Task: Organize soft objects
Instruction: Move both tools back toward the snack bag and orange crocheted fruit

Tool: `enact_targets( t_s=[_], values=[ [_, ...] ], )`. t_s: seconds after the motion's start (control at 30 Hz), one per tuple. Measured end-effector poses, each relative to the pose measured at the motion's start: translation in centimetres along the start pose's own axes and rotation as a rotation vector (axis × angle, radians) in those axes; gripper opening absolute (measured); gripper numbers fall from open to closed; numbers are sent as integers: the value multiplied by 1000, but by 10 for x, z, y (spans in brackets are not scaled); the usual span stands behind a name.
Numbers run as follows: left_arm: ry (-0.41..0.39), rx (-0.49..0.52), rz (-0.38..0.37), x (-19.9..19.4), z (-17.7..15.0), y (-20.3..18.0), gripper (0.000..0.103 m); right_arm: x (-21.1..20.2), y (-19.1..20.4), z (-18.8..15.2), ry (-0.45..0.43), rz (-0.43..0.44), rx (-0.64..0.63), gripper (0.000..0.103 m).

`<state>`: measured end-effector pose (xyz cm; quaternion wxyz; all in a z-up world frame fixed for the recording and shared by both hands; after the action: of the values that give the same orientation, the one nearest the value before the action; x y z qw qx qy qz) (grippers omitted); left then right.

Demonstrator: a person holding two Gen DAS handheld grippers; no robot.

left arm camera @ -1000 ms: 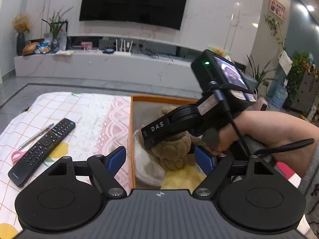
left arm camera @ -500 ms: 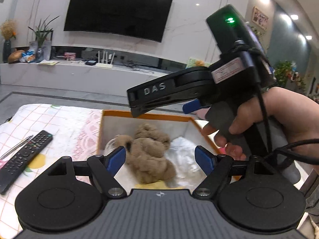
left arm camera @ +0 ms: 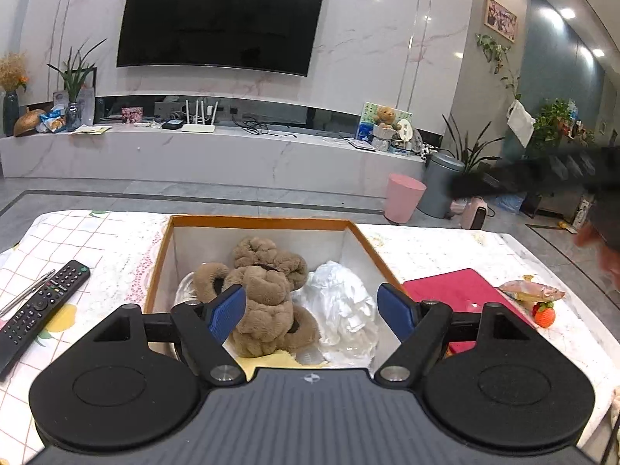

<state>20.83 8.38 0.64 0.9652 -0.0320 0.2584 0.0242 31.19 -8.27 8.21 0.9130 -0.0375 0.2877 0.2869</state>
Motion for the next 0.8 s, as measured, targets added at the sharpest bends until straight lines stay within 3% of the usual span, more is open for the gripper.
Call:
enact_targets(
  t_s=[0.13, 0.27, 0.4, 0.5, 0.63, 0.73, 0.8],
  values=[
    [-21, 36, -9, -5, 2, -13, 91, -38, -37, -27, -64, -130, 21, 100],
    [-23, 45, -26, -10, 4, -32, 91, -68, -90, -52, -105, -216, 200, 100],
    [-39, 114, -69, -17, 2, -58, 91, -104, -132, -79, -263, -324, 401, 100],
    [-63, 151, -55, -25, -1, -78, 91, -115, -151, -94, -304, -379, 459, 100],
    [-92, 102, 13, -34, -3, -98, 91, -113, -166, -107, -263, -379, 482, 100],
    [-87, 109, 1, -38, -3, -115, 91, -118, -178, -110, -195, -334, 486, 100],
    [-88, 119, -5, -39, -2, -126, 91, -127, -177, -113, -207, -321, 460, 100]
  ],
)
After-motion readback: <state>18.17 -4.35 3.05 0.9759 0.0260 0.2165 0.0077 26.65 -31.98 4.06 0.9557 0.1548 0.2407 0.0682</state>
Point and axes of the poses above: each gripper's, at about its wrist camera, not at the fingertips, and x roughly the way its jaws point, y to its left, z to its top, the point moved 1 cm from there along x, roughly the way its jaws point, and after that the axes turned 13 degrees about z, right-handed, at the moved point
